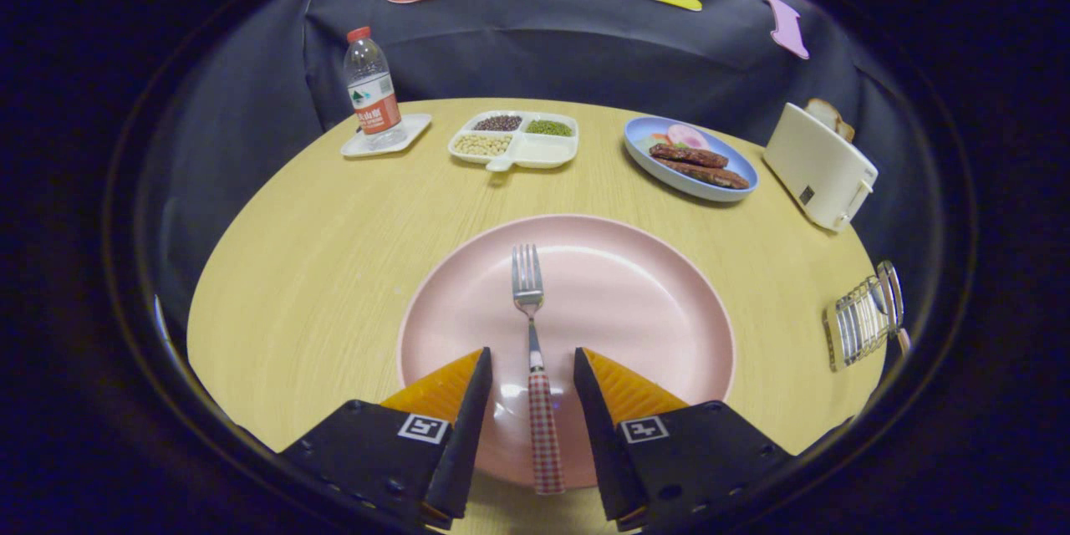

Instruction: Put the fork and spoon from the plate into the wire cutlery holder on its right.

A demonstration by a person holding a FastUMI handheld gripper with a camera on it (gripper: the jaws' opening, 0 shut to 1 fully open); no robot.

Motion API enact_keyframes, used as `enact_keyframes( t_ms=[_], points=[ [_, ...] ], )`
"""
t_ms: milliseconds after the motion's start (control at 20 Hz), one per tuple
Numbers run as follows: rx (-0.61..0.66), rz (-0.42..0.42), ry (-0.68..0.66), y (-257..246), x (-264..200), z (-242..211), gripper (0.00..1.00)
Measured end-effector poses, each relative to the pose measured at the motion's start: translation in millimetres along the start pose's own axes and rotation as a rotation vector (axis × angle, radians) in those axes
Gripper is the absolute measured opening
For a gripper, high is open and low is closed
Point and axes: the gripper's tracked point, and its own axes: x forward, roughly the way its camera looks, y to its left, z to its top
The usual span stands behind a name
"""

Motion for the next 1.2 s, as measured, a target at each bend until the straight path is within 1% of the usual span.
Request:
enact_keyframes(
  t_ms=[150, 250, 300, 350, 450, 500, 700, 900, 1200],
  points=[
    [-0.003, -0.019, 0.007, 0.8, -2.1, -0.5, 0.31],
    [-0.017, -0.020, -0.004, 3.0, 0.3, 0.3, 0.31],
    [-0.014, -0.049, -0.002, -2.2, -6.7, 0.3, 0.31],
    [-0.005, -0.054, 0.004, -3.8, -5.0, -1.2, 0.09],
    [-0.009, -0.054, 0.007, -1.9, -1.1, 0.3, 0.09],
    [-0.013, -0.052, 0.017, -2.1, -1.4, -0.6, 0.03],
    [-0.015, -0.042, 0.006, -8.4, -14.3, 6.6, 0.03],
    [-0.010, -0.022, -0.010, -20.6, -39.1, 17.1, 0.03],
    [0.010, -0.002, -0.049, -50.8, -90.7, 33.1, 0.03]
  ],
)
